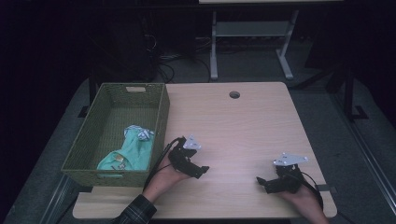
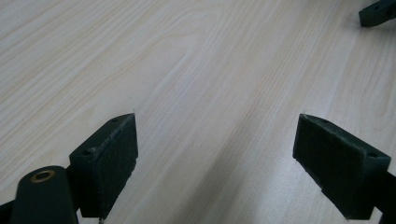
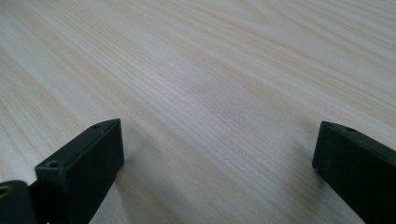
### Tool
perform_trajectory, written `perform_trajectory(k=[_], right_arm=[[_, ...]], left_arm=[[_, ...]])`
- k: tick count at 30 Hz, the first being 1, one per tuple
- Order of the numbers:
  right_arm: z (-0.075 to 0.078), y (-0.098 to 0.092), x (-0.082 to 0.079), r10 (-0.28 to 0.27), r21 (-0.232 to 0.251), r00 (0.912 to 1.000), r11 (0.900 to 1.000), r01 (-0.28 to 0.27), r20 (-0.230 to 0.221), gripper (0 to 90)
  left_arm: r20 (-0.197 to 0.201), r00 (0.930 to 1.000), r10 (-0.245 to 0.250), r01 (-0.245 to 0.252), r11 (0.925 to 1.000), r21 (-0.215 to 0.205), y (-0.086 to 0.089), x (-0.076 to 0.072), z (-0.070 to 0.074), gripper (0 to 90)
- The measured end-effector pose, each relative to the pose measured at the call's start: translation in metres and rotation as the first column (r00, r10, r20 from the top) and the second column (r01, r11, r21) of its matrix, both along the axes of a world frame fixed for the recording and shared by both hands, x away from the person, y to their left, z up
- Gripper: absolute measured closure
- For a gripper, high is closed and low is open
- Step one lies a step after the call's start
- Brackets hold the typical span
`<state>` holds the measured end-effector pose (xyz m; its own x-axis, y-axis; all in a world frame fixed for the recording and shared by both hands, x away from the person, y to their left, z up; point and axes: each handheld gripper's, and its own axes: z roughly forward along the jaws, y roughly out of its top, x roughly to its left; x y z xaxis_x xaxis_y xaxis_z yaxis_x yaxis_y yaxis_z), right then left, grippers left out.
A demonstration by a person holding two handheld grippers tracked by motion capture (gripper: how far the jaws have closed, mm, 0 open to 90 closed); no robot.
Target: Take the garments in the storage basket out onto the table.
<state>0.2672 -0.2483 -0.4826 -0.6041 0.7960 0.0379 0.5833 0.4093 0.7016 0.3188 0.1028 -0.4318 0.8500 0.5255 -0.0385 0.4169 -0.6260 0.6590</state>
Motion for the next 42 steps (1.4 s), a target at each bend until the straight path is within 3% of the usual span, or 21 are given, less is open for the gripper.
perform_trajectory(k=[42], right_arm=[[0.0,0.0,0.0,0.0,0.0,1.0,1.0,0.0,0.0,1.5]], left_arm=[[0.0,1.0,-0.006,0.006,0.9999,-0.014,0.001,0.009,0.029,13.9]])
